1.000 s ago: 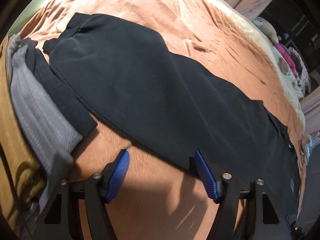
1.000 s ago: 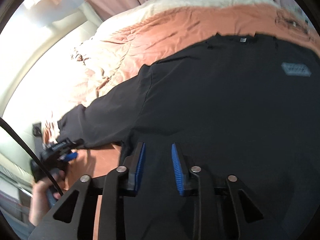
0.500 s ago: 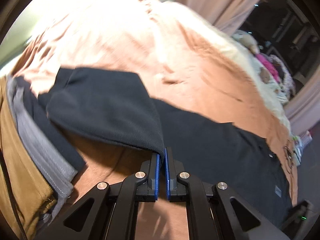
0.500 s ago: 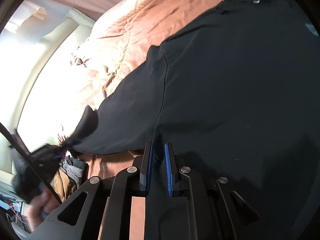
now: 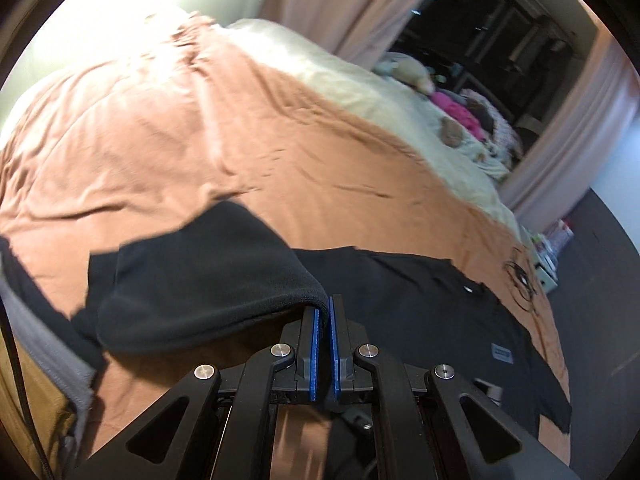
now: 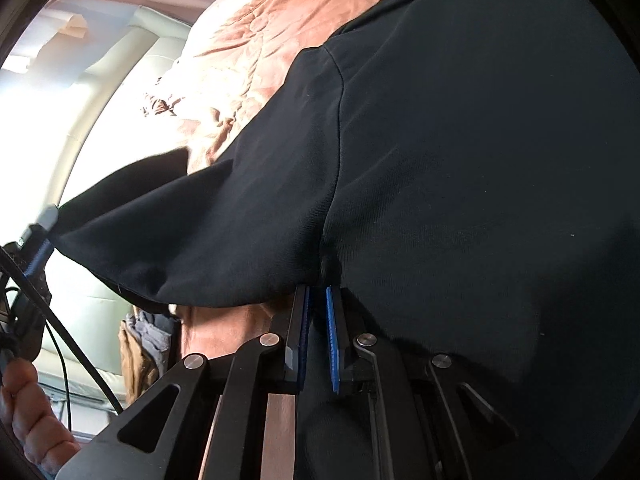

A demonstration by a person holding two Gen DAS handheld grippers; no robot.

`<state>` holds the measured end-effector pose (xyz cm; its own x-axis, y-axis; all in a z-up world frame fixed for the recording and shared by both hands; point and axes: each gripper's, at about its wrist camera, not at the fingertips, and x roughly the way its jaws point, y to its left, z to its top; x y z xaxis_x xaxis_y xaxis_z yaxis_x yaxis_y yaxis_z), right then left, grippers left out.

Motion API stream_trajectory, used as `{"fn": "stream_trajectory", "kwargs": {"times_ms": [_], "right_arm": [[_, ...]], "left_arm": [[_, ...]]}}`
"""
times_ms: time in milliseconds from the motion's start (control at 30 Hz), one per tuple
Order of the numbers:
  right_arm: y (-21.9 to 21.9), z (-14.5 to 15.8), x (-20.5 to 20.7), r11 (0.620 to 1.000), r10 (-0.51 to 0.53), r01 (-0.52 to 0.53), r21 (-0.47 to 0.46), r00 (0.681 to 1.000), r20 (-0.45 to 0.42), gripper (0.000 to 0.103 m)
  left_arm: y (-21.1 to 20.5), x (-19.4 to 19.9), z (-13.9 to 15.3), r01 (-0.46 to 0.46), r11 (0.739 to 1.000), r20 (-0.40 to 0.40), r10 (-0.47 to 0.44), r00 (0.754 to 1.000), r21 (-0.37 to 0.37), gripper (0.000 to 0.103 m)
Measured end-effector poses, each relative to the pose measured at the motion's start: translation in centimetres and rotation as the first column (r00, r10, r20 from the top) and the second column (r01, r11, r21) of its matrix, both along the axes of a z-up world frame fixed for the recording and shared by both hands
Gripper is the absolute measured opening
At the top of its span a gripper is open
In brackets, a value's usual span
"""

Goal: Fold small clothes
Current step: 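Grasp the shirt side edge with the left gripper, fold it inward, release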

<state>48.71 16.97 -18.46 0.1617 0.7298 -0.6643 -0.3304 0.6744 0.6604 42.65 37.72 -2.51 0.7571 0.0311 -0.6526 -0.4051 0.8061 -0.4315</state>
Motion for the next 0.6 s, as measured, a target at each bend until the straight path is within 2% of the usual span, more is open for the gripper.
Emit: {"fn": "stream_trajectory", "kwargs": {"times_ms": [67, 233, 333, 500, 600], "right_arm": [[-1.5, 0.3, 0.5, 0.999, -0.025, 0.026, 0.024, 0.999, -0.033, 0.005], [-5.0, 1.8, 1.5, 0.996, -0.072, 0.074, 0.058, 0.997, -0.035, 0.006], [-7.9, 2.1, 2.2, 0.989, -0.133, 0.136, 0.062, 0.99, -0.045, 0.01], [-11.4, 2.1, 2.8, 0.971, -0.228, 0.23, 0.06, 0.973, -0.045, 0.044], [-12.9, 1.9, 2.5, 0.963, -0.264, 0.265, 0.05, 0.964, -0.034, 0.05]], "left_arm": [[-1.1, 0.7, 0.5, 0.036, 0.999, 0.014, -0.036, 0.999, 0.003, 0.005], [-4.6, 2.5, 1.4, 0.145, 0.989, 0.043, -0.147, 0.988, 0.033, 0.005], [-6.8, 3.5, 1.8, 0.204, 0.978, 0.054, -0.206, 0.977, 0.039, 0.005], [-10.4, 5.0, 1.7, 0.304, 0.952, 0.062, -0.305, 0.95, 0.021, 0.005], [-12.4, 6.1, 0.7, 0.344, 0.939, 0.026, -0.343, 0.939, -0.02, 0.007]]}}
